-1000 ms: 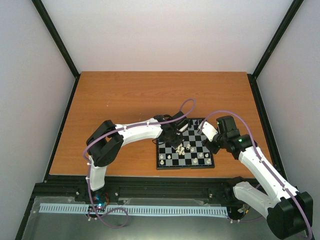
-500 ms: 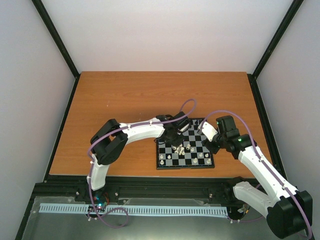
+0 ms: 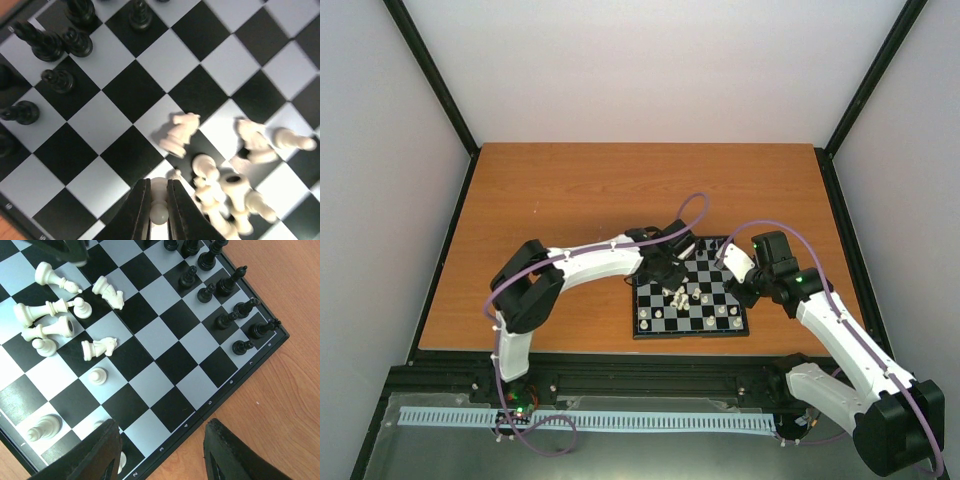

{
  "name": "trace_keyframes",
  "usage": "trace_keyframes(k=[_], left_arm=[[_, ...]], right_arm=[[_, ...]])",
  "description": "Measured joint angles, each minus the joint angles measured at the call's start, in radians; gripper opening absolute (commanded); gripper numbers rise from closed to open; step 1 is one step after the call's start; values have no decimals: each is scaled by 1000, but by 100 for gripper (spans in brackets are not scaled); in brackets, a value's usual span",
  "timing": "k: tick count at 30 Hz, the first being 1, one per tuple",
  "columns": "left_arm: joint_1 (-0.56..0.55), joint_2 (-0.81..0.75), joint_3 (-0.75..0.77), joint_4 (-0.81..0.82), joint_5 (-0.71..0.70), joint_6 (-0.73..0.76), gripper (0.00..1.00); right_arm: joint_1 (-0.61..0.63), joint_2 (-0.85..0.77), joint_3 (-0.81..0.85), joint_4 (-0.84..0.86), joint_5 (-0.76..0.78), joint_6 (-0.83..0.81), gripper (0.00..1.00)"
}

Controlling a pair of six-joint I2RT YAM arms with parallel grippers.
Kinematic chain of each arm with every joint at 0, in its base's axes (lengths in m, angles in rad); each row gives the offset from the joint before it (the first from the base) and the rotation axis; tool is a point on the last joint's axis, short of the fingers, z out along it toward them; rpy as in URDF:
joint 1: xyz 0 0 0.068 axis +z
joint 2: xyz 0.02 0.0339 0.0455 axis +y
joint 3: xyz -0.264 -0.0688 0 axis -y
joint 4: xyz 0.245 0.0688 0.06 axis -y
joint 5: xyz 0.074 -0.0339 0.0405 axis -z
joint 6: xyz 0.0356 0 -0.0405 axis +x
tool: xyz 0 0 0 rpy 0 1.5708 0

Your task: Set up the chess pieces on the board

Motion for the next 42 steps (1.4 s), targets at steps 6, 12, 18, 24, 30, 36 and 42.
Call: trace_keyframes(k=[6,12,18,24,30,36,42], left_arm=[[-6,-158,-91,32,69,56,11],[-44,-191,-177,51,162,108,12],[-79,-174,-198,46,208,138,12],[-89,-120,-196,46,218,149,13],[-96,-79,-196,43,209,159,14],[-98,-75,-196,43,199,163,20],[-98,-62,-194,42,195,167,29]], right_arm=[[0,3,0,0,0,0,46],[0,8,0,0,0,0,46],[0,13,0,0,0,0,46],[0,17,0,0,0,0,46],[0,18,0,0,0,0,46],[0,21,0,0,0,0,45],[0,24,0,0,0,0,46]])
